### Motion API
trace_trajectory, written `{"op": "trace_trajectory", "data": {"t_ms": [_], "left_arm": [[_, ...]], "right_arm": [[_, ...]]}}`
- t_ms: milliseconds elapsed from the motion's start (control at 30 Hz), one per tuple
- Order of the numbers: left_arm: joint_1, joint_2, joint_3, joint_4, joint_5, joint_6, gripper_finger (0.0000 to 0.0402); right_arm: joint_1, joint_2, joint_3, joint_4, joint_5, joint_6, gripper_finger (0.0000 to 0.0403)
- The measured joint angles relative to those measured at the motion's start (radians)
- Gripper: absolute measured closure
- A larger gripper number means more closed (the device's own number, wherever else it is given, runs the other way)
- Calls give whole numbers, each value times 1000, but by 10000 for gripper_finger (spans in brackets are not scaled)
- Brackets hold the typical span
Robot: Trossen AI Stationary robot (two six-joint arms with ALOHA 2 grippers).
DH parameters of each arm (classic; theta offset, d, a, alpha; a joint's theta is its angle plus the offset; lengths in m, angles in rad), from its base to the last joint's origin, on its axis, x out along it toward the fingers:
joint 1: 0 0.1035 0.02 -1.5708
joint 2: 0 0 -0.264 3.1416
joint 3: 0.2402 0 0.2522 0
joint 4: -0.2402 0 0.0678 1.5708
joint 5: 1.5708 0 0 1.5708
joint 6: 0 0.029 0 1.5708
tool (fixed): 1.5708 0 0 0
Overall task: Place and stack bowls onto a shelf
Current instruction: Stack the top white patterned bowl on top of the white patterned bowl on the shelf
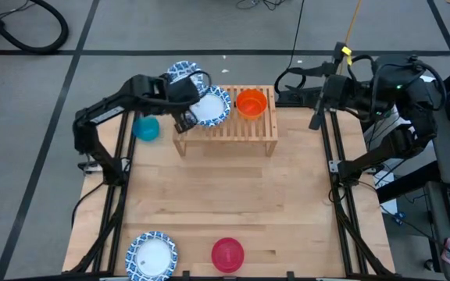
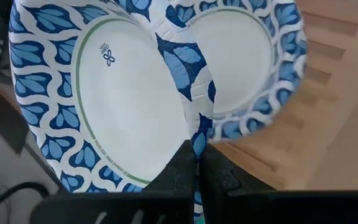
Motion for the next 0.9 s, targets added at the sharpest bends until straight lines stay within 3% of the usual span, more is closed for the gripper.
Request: {"op": "trace_trajectory", "data": {"t_ms": [267, 767, 900], "left_arm": [[37, 103, -1, 62, 73, 176, 398], [4, 220, -1, 60, 161, 271, 398], [2, 228, -1, 49, 165, 300, 378]], "right_arm": [[0, 0, 0, -6, 1, 0, 259], [0, 0, 0, -11, 1, 0, 259], [0, 0, 0, -14, 1, 0, 259]]}}
